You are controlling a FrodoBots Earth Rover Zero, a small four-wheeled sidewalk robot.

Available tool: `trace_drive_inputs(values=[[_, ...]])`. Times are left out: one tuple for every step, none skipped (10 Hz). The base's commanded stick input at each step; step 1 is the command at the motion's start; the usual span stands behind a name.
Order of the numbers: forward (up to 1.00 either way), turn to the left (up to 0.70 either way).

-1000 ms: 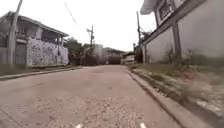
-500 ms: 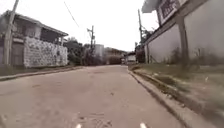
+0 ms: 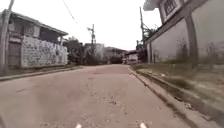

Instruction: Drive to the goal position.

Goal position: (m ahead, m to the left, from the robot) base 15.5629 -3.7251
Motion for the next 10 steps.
trace_drive_inputs(values=[[0.85,0.00],[0.85,-0.34],[0.85,-0.10],[0.85,-0.03],[0.85,-0.01],[0.85,0.00],[0.85,0.00],[0.85,0.00],[0.85,0.00],[0.85,0.00]])
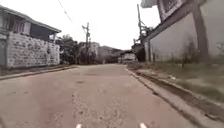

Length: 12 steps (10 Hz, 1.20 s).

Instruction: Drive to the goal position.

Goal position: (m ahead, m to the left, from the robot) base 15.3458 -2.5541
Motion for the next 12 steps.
trace_drive_inputs(values=[[0.85,0.00],[0.85,0.00],[0.85,0.00],[0.85,-0.01],[0.85,-0.03],[0.85,-0.06],[0.85,-0.15],[0.85,-0.24],[0.85,-0.34],[0.85,-0.27],[0.85,-0.19],[0.85,-0.02]])
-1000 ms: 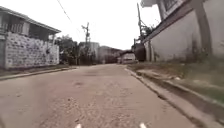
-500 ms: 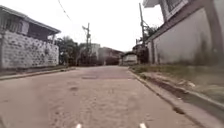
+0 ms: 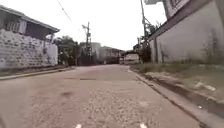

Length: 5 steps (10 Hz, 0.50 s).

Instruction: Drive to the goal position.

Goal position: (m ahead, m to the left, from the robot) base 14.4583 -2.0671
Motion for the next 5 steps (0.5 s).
trace_drive_inputs(values=[[0.85,0.00],[0.85,0.00],[0.85,0.00],[0.85,0.00],[0.85,0.00]])
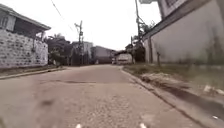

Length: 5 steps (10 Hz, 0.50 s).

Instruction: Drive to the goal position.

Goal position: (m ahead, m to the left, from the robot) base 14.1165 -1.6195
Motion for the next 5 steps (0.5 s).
trace_drive_inputs(values=[[0.85,0.00],[0.85,0.00],[0.85,0.00],[0.85,0.00],[0.85,0.00]])
